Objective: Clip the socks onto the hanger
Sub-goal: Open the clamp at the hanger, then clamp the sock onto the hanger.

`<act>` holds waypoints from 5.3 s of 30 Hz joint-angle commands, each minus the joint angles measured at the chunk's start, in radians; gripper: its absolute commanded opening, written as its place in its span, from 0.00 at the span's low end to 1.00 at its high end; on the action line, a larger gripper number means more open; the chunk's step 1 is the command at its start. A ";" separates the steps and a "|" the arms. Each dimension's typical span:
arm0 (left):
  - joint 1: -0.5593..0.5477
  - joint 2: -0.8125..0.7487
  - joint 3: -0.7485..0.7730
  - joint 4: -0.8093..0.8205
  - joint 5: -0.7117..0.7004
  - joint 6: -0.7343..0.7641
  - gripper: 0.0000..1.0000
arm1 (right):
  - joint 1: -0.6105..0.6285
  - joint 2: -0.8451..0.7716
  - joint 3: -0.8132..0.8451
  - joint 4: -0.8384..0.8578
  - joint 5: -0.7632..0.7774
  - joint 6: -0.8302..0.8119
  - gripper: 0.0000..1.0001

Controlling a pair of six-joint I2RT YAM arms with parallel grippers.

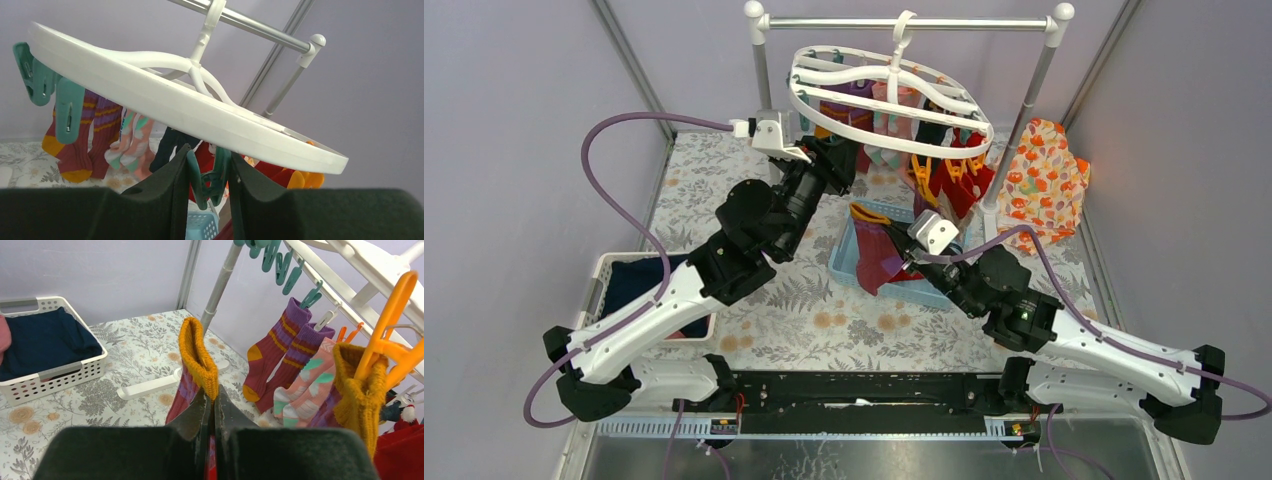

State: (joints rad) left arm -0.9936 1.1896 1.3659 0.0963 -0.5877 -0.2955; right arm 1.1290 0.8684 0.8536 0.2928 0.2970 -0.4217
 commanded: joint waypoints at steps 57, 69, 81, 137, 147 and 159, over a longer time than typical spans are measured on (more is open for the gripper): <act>-0.005 -0.029 -0.020 0.010 -0.025 -0.051 0.13 | 0.009 0.287 0.239 0.335 0.272 -0.166 0.00; -0.006 -0.037 -0.024 0.014 -0.028 -0.051 0.13 | 0.012 0.277 0.218 0.348 0.295 -0.169 0.00; -0.006 -0.029 -0.027 0.027 -0.031 -0.056 0.12 | 0.032 0.282 0.211 0.383 0.297 -0.189 0.00; -0.004 -0.056 -0.050 0.057 -0.014 -0.010 0.12 | 0.071 0.221 0.178 0.330 0.281 -0.173 0.00; -0.004 -0.047 -0.062 0.068 -0.010 -0.008 0.12 | 0.073 0.232 0.198 0.363 0.260 -0.156 0.00; -0.004 -0.059 -0.074 0.074 -0.003 -0.022 0.33 | 0.074 0.229 0.187 0.374 0.256 -0.145 0.00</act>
State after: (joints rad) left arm -0.9936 1.1473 1.3079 0.1196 -0.5865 -0.3222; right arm 1.1915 1.1080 1.0161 0.5976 0.5739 -0.5850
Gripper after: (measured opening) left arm 0.327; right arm 0.027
